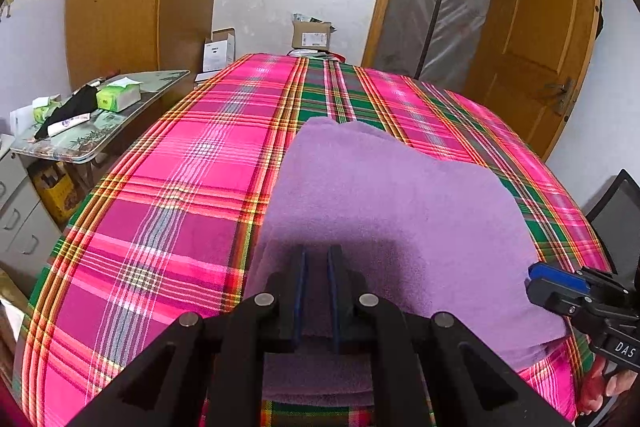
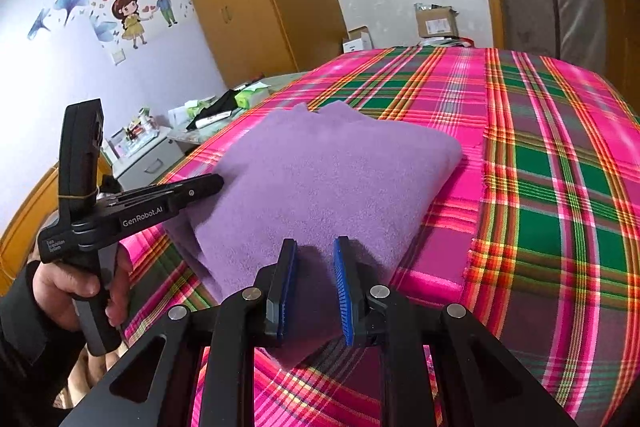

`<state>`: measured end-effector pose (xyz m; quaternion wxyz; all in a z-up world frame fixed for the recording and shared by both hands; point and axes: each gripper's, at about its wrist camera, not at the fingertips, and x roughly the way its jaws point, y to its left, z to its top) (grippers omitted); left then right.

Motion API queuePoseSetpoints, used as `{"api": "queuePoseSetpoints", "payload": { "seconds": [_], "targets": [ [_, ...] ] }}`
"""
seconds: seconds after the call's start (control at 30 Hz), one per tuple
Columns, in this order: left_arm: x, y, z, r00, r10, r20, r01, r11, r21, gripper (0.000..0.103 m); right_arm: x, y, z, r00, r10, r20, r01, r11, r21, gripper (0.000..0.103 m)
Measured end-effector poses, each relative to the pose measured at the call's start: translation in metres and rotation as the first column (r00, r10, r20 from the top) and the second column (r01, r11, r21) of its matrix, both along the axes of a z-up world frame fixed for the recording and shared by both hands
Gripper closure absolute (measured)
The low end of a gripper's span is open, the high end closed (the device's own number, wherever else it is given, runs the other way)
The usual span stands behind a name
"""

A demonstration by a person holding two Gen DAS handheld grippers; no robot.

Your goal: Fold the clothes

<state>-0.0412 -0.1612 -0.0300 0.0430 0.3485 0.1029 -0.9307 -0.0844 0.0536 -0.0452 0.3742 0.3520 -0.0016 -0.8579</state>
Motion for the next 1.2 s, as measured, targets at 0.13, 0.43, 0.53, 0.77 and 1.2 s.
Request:
{"api": "queuePoseSetpoints", "payload": {
  "seconds": [0.13, 0.43, 0.53, 0.77, 1.2],
  "targets": [
    [-0.001, 0.003, 0.007, 1.000, 0.016, 0.007, -0.016, 0.999, -0.028, 0.093, -0.002, 0.002, -0.001, 1.000, 0.003, 0.011, -0.002, 1.000, -0.015, 0.083],
    [-0.013, -0.005, 0.003, 1.000, 0.024, 0.014, -0.024, 1.000, -0.004, 0.093, -0.003, 0.003, -0.002, 0.999, 0.007, 0.032, -0.005, 0.999, -0.040, 0.083],
    [-0.013, -0.004, 0.002, 1.000, 0.024, 0.013, -0.024, 1.000, -0.004, 0.093, -0.004, 0.004, -0.002, 0.999, 0.008, 0.037, -0.006, 0.999, -0.046, 0.083],
    [-0.001, -0.017, 0.005, 1.000, 0.010, 0.004, -0.010, 0.998, 0.061, 0.093, -0.007, 0.009, -0.004, 0.998, 0.015, 0.062, -0.010, 0.997, -0.080, 0.083],
    [0.011, -0.033, 0.004, 0.999, -0.024, 0.023, 0.020, 0.988, 0.152, 0.069, -0.009, 0.030, -0.001, 0.994, -0.002, 0.109, 0.021, 0.985, -0.173, 0.073]
  ]
}}
